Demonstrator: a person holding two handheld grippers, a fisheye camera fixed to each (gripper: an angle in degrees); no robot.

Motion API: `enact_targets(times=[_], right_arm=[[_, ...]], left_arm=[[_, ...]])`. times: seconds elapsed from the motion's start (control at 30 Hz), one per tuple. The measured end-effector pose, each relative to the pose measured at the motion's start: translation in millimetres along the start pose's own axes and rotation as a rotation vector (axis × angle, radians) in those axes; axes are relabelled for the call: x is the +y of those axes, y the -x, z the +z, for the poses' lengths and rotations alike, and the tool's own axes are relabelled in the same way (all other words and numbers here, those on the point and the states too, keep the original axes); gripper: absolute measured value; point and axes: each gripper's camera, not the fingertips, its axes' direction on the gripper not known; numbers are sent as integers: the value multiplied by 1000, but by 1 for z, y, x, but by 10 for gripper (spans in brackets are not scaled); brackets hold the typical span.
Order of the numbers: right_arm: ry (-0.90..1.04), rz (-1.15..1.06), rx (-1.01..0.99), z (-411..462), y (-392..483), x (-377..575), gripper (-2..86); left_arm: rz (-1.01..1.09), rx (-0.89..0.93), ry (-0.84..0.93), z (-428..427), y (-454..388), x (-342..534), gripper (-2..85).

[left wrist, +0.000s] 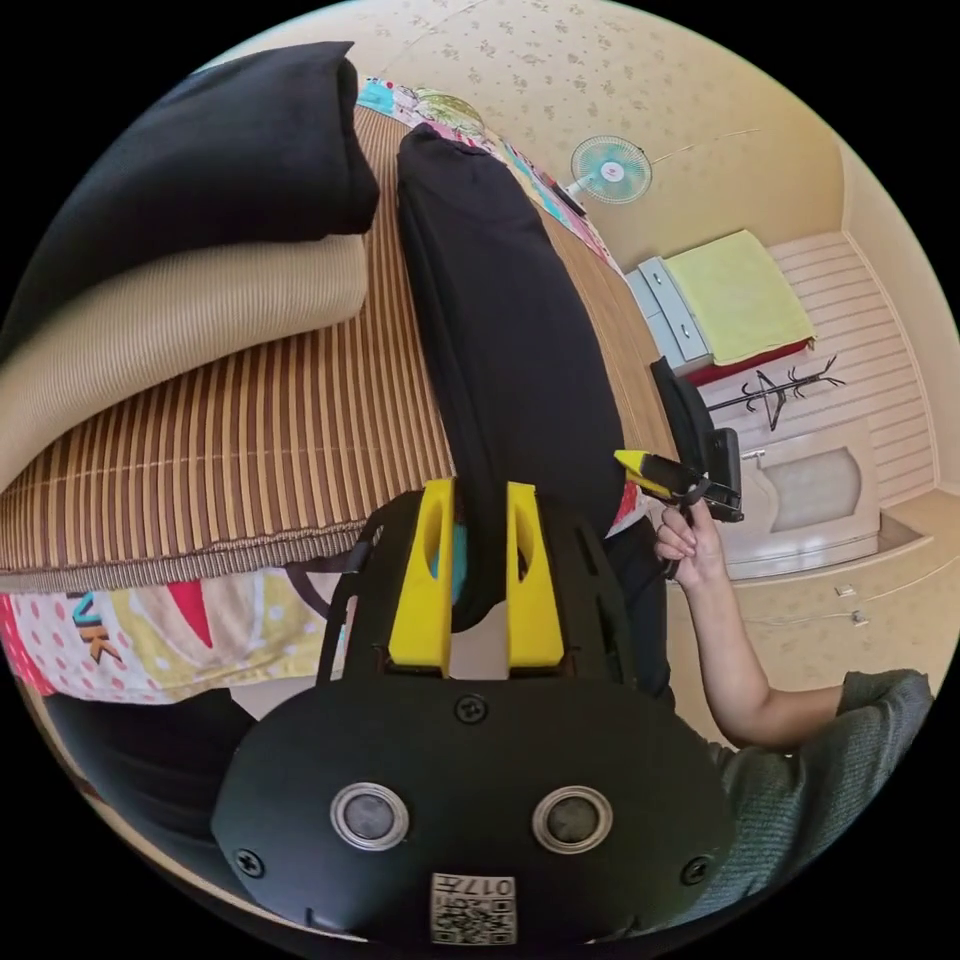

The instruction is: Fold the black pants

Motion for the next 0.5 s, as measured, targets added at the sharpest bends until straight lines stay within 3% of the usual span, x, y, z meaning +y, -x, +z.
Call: enact_targets(times=[0.1, 0.2, 0.4, 0.5], right_arm=[[-27, 12, -22, -5, -6, 24, 48], [-36, -30, -183, -31, -1, 48, 35], [-270, -416, -438, -143, 81, 81, 23], [-338, -655, -393, -198, 156, 83, 20]], left_arm=[[-28, 27, 4, -5, 5, 13, 60], [-45, 208, 48, -22, 12, 27, 50], [262, 597, -257, -148, -41, 61, 40], [472, 670, -386, -221, -93, 55, 36]])
